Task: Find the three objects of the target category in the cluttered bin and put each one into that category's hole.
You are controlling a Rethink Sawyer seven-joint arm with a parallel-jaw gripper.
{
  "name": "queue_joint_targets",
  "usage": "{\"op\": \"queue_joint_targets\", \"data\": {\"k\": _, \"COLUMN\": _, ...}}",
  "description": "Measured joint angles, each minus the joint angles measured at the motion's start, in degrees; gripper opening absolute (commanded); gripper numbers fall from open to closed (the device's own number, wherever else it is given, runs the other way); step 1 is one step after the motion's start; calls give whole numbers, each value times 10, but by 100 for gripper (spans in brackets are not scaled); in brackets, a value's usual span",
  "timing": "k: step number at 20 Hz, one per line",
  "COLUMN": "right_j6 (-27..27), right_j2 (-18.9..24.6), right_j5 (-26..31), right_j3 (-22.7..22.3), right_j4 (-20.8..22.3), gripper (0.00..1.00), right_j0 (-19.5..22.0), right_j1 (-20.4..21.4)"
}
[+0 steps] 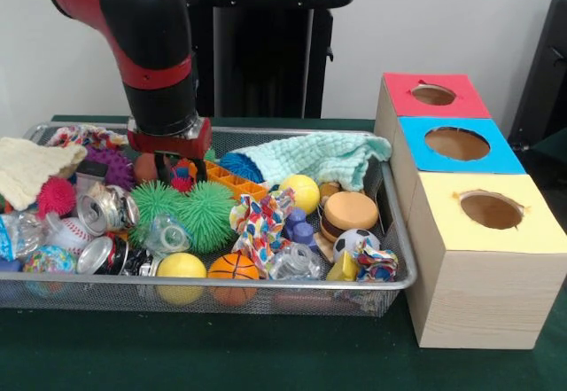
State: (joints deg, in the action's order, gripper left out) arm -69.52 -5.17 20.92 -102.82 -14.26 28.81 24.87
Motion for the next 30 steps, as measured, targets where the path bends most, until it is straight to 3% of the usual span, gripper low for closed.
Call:
{"op": "queue_joint_targets", "data": {"k": 4, "right_j6": 0, "right_j2": 25, "right_j5": -44, "right_j3": -22, "right_j4": 56, "gripper": 100, "right_j0": 35, "right_j1": 21}}
{"op": "queue_joint_targets", "data": {"k": 10, "right_j6": 0, "right_j2": 54, "right_j5": -96, "right_j3": -54, "right_j4": 103, "gripper": 100, "right_j0": 78, "right_j1": 55}}
{"op": "queue_joint_targets", "data": {"k": 16, "right_j6": 0, "right_j2": 82, "right_j5": -97, "right_j3": -71, "right_j4": 106, "gripper": 100, "right_j0": 99, "right_j1": 86}}
{"op": "queue_joint_targets", "data": {"k": 21, "right_j6": 0, "right_j2": 137, "right_j5": -121, "right_j3": -87, "right_j4": 108, "gripper": 100, "right_j0": 129, "right_j1": 102}}
{"op": "queue_joint_targets", "data": {"k": 30, "right_j6": -1, "right_j2": 237, "right_j5": -250, "right_j3": -107, "right_j4": 140, "gripper": 100, "right_j0": 177, "right_j1": 98}}
